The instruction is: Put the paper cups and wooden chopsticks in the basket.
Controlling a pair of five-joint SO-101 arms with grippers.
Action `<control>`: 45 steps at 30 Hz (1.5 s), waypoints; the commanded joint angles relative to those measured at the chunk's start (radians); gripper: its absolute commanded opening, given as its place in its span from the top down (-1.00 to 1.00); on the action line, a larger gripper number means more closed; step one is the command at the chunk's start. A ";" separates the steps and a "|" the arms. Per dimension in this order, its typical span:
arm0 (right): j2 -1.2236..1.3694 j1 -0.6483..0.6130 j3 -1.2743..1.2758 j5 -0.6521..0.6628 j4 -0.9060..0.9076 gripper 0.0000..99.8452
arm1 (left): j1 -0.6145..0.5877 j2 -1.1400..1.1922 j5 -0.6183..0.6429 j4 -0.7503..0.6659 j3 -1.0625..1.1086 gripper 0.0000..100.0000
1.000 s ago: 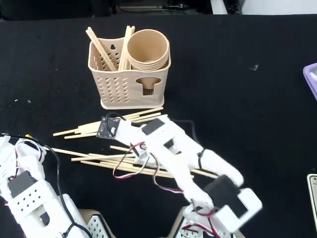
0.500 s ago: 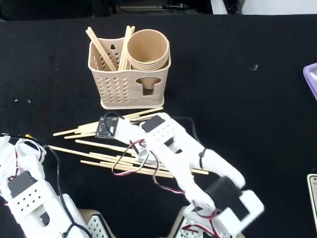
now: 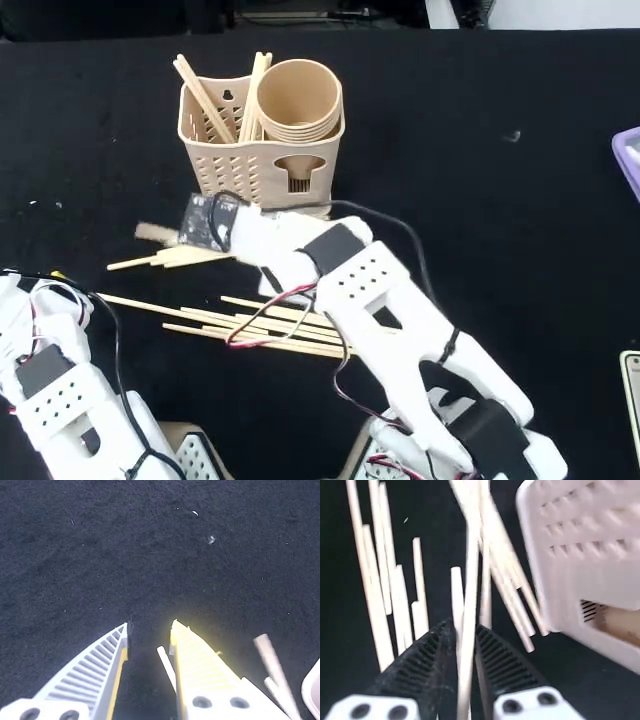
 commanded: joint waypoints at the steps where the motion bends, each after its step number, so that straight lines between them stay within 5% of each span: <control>1: 0.002 0.014 -0.045 -0.015 0.008 0.98 | -0.007 -0.015 0.008 -0.015 -0.028 0.70; 13: 0.213 0.215 0.114 0.203 0.003 0.98 | -0.004 -0.015 0.008 -0.017 -0.028 0.70; 23: 0.326 0.227 0.062 0.181 0.005 0.72 | -0.004 -0.015 0.008 -0.017 -0.028 0.70; 34: 0.328 0.198 0.021 0.178 0.000 0.85 | -0.004 -0.015 0.008 -0.017 -0.028 0.70; 40: 0.318 0.141 -0.002 0.046 -0.017 0.83 | -0.001 -0.015 0.008 -0.021 -0.028 0.70; 45: 0.328 0.014 -0.004 -0.095 -0.150 0.63 | -0.004 -0.015 0.008 -0.020 -0.028 0.70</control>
